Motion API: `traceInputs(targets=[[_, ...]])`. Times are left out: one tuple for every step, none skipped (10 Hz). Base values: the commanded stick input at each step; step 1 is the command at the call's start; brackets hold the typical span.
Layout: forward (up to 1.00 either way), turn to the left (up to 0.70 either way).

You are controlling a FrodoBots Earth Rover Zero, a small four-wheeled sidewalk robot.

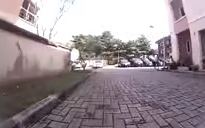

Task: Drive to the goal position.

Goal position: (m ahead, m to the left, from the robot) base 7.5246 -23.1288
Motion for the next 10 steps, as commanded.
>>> traceInputs(targets=[[0.69, 0.03], [0.69, 0.03], [0.69, 0.03], [0.69, 0.03], [0.69, 0.03], [0.69, 0.03], [0.69, 0.03], [0.69, 0.03], [0.69, 0.03], [0.69, 0.03]])
